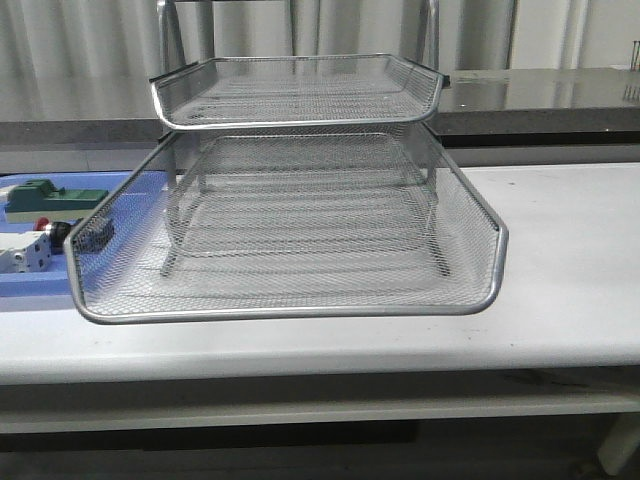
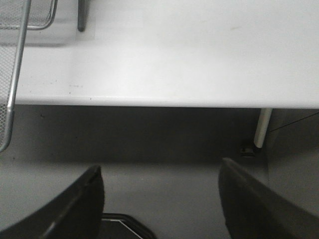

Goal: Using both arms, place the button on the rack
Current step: 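Release the tray and withdraw the right gripper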

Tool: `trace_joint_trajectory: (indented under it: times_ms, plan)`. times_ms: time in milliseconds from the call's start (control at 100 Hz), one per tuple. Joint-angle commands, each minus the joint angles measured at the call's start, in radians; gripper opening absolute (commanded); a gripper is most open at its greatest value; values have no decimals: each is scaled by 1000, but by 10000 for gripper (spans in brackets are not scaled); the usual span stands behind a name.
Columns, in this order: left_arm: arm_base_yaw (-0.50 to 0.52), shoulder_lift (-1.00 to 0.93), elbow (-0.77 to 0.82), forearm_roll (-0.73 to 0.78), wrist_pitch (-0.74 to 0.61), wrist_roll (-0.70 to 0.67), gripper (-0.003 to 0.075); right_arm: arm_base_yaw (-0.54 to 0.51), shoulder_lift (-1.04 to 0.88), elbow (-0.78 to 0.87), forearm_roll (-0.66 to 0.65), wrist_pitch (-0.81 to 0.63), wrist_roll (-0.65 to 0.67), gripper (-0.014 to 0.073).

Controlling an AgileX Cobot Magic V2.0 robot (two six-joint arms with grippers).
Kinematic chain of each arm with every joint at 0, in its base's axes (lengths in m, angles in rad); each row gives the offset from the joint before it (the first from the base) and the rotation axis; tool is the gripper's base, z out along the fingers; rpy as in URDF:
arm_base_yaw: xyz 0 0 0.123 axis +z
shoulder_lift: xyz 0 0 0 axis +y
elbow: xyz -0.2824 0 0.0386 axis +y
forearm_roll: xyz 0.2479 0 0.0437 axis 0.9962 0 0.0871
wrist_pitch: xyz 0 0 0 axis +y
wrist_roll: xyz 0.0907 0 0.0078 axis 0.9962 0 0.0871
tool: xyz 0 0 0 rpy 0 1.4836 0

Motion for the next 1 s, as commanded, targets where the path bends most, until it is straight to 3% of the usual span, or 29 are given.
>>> trace_joint_trajectory:
  times_ms: [0,90,190,450,590,990]
  plan:
    - [1,-35,46,1,-81,-1,-20,-4,-47,-34,-28,-42,17,498]
    - [1,-35,46,1,-81,-1,-20,-4,-73,-34,-28,-41,17,483]
    - [1,-35,46,1,-81,-1,-20,-4,-81,-34,-28,-29,17,411]
    - [1,-35,46,1,-81,-1,-20,-4,-81,-34,-28,-16,17,66]
    - [1,-35,46,1,-81,-1,-20,-4,-81,-34,-28,-16,17,-65]
    - [1,-35,46,1,-81,-1,-20,-4,-81,-34,-27,-17,17,-70]
